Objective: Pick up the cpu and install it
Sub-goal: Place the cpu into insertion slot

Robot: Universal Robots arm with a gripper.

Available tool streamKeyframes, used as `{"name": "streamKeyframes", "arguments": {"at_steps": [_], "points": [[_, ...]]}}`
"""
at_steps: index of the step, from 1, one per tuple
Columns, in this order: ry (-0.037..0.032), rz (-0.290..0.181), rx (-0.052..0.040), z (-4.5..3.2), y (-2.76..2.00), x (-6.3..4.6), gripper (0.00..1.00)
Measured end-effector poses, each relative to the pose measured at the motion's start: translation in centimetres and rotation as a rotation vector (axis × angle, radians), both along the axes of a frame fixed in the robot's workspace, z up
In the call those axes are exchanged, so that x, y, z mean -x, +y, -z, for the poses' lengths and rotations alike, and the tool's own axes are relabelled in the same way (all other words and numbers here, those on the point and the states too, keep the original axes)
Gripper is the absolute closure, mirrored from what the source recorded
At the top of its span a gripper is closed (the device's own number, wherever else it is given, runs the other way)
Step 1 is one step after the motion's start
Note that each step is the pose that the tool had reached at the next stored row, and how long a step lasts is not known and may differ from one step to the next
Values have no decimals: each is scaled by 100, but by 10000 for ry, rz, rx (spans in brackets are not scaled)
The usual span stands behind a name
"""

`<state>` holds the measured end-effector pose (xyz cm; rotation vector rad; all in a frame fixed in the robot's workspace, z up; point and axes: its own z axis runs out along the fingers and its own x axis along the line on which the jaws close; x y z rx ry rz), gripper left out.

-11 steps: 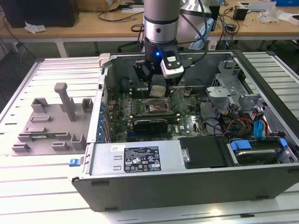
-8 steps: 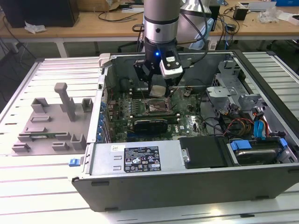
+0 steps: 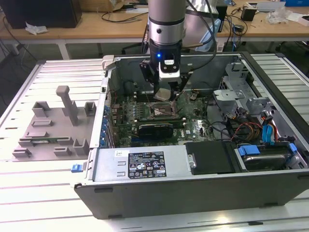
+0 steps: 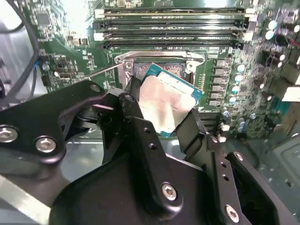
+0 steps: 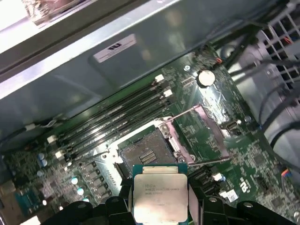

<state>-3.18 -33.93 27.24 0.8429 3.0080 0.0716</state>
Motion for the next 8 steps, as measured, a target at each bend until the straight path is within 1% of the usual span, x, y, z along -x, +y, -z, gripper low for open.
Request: {"name": "streamKeyframes", "arguments": {"at_steps": [6, 8], "points": [[0, 1158, 0, 4, 0, 0, 45], [0, 1716, 0, 6, 0, 0, 45]]}}
